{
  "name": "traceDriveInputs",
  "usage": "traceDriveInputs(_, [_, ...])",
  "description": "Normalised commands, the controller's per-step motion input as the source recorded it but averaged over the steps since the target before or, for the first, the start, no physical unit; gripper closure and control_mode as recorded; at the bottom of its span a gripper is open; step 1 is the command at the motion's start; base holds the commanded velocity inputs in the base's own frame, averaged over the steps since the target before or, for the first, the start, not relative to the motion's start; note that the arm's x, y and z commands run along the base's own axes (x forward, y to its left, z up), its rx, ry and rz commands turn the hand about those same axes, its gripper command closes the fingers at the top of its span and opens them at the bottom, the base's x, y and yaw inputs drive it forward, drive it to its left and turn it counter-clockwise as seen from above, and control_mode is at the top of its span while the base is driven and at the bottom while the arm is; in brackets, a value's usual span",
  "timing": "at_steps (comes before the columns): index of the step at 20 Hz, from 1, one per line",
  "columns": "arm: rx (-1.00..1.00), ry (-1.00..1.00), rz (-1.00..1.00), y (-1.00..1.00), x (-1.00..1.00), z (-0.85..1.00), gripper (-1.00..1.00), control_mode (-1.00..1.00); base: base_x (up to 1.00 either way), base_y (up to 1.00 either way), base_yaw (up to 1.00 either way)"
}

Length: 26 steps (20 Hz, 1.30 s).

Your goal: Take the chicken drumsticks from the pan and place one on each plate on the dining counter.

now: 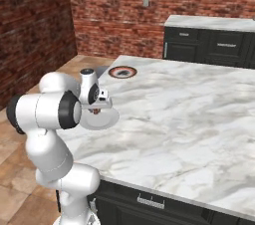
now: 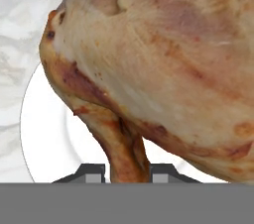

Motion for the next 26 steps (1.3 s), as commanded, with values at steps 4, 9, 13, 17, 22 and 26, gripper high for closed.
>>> traceDriveInputs(4, [0.0,0.0,-0.02,0.0,-0.02,-0.3,1.0,-1.0,0.0,0.0,0.0])
traceDriveInputs(9, [0.0,0.09,-0.07,0.0,0.01,-0.37,1.0,-1.0,0.0,0.0,0.0])
traceDriveInputs(13, [0.01,0.04,-0.07,0.01,-0.02,-0.24,1.0,-1.0,0.0,0.0,0.0])
traceDriveInputs(17, [0.01,0.0,-0.06,0.02,0.08,-0.16,1.0,-1.0,0.0,0.0,0.0])
traceDriveInputs(22, [0.0,0.0,-0.02,0.03,0.05,-0.13,-1.0,-1.0,0.0,0.0,0.0])
traceDriveInputs(26, [0.0,0.0,0.0,0.01,0.05,-0.06,-1.0,-1.0,0.0,0.0,0.0])
